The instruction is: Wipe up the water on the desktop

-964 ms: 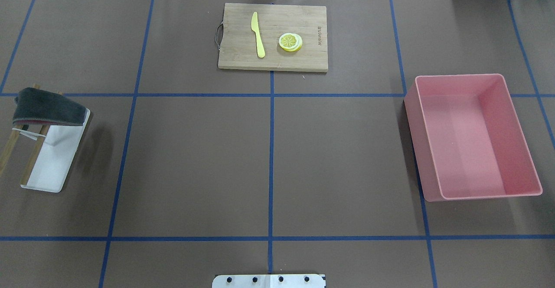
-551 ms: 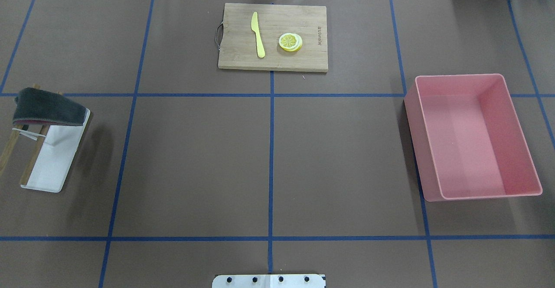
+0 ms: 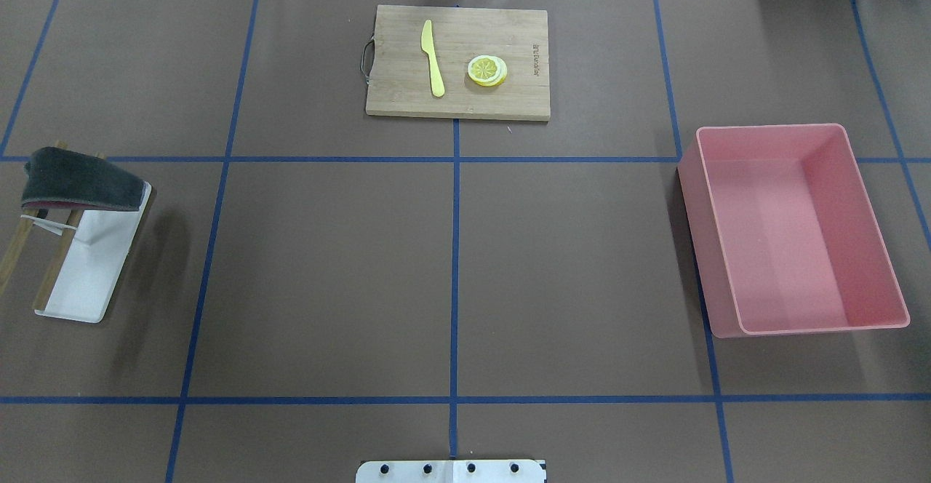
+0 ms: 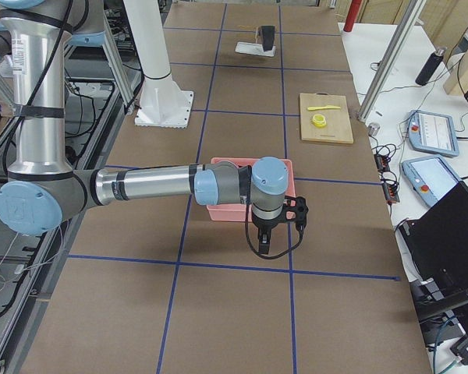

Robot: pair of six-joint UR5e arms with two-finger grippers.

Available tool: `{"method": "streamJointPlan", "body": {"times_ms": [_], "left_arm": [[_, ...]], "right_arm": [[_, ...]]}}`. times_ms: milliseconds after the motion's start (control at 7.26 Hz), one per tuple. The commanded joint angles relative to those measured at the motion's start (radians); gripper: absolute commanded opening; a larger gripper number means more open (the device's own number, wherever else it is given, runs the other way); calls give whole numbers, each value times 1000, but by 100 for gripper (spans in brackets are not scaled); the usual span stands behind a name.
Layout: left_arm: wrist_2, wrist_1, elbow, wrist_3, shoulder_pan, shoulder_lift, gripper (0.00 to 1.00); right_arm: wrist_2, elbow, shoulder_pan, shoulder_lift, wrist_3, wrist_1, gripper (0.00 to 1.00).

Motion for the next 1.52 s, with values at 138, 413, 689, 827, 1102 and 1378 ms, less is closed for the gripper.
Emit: {"method": "streamJointPlan", "body": {"times_ms": [138, 413, 689, 827, 1102, 1378], "left_arm": [[-25, -137, 8, -182, 119, 1, 99], [-22, -201, 33, -207, 167, 1, 98], [-21, -211, 60, -206, 182, -17, 98], [4, -212, 73, -204, 185, -30, 98], [15, -212, 83, -200, 194, -30, 88], [15, -212, 88, -198, 198, -30, 78]], "right_arm": [[28, 0, 0, 1, 3, -1, 100], [53, -1, 0, 1, 3, -1, 100], [57, -3, 0, 1, 3, -1, 100], [58, -5, 0, 1, 3, -1, 100], [58, -5, 0, 1, 3, -1, 100], [58, -6, 0, 1, 3, -1, 100]]}}
